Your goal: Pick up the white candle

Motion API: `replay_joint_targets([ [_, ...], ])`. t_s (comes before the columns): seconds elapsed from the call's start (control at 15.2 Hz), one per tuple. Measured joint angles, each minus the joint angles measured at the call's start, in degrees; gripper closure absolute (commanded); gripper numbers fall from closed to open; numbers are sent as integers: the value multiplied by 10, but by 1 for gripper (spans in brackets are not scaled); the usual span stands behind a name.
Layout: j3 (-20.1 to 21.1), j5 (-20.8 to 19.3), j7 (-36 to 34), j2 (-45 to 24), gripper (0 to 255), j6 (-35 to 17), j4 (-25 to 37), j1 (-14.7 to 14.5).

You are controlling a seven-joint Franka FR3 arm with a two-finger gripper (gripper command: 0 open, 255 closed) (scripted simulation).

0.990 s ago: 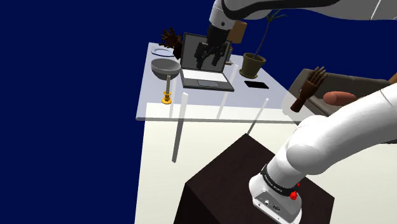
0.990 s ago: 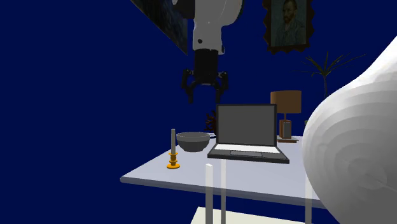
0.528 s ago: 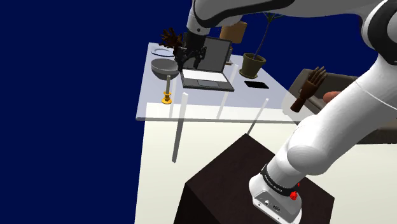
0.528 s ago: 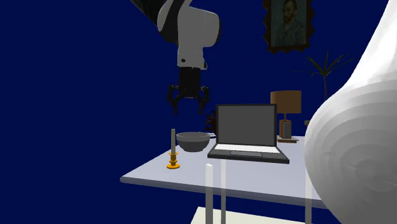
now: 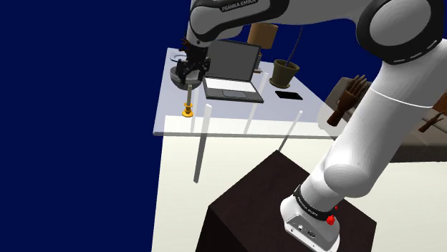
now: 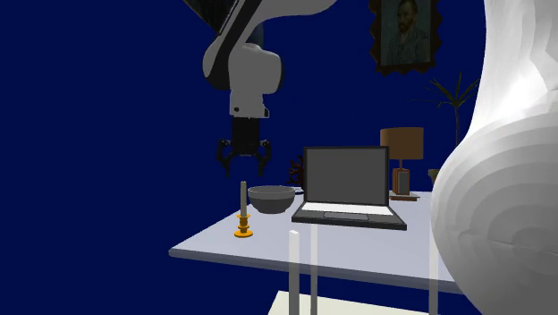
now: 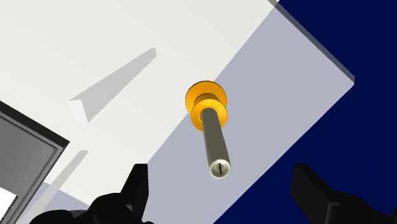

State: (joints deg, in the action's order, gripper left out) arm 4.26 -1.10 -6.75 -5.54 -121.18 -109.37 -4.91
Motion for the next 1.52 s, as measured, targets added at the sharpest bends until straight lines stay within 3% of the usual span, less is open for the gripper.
replay_joint_targets([
  [0.4, 1, -2, -4, -18, 0, -40, -21, -2],
  [0.46, 1, -2, -3, -19, 255, -43, -24, -1],
  [1.12, 0, -2, -2, -20, 255, -47, -26, -1],
  [1.52, 1, -1, -1, -8, 255, -11, -2, -1],
])
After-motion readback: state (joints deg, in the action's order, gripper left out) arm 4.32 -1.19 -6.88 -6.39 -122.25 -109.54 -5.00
